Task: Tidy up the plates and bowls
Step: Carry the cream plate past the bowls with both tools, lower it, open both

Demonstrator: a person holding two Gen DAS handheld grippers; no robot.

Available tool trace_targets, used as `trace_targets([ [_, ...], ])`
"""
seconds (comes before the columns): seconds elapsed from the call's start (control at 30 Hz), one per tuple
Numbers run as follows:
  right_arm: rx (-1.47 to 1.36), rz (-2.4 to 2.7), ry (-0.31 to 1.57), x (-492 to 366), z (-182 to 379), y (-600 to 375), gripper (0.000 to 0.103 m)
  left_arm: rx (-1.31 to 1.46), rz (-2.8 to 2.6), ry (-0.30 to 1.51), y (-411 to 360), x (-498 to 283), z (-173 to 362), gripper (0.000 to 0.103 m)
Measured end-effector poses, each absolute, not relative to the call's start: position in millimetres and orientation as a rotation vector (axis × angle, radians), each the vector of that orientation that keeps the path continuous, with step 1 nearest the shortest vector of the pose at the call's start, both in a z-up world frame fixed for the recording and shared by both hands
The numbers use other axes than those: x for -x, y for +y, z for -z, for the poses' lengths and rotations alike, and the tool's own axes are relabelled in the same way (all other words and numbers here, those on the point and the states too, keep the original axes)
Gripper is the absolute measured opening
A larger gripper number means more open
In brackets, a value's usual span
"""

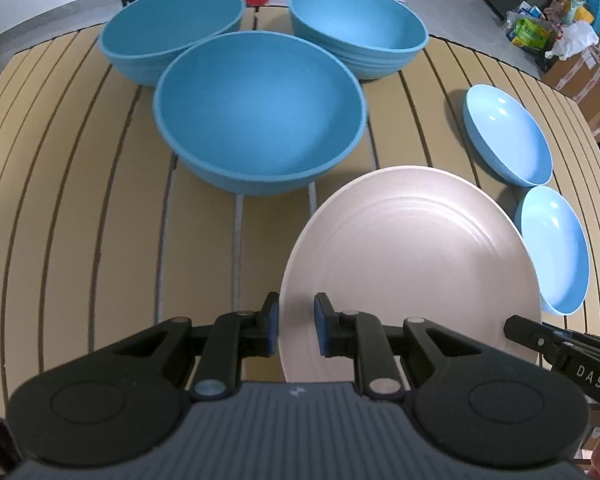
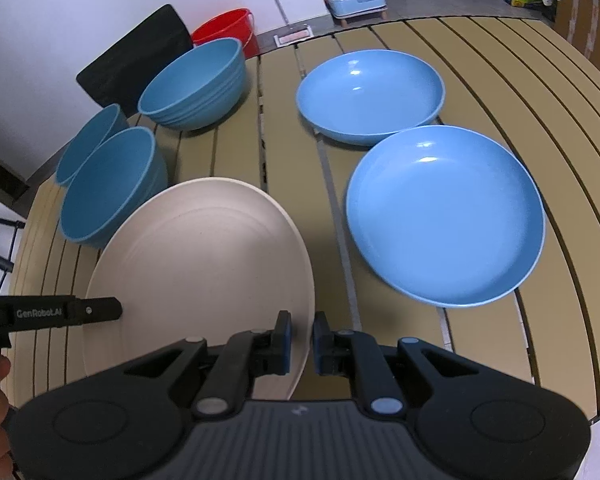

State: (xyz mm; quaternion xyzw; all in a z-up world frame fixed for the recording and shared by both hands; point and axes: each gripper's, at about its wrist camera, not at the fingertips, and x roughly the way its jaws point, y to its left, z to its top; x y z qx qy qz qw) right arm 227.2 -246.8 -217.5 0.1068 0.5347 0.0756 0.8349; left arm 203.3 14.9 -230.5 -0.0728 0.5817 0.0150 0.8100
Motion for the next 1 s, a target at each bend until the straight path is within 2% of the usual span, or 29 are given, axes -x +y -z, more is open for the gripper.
trace_targets([
  [1.0, -0.113, -0.303, 1.157, -208, 229, -93, 0.010, 0.206, -0.173, 1.240, 176, -151, 237, 0.019],
])
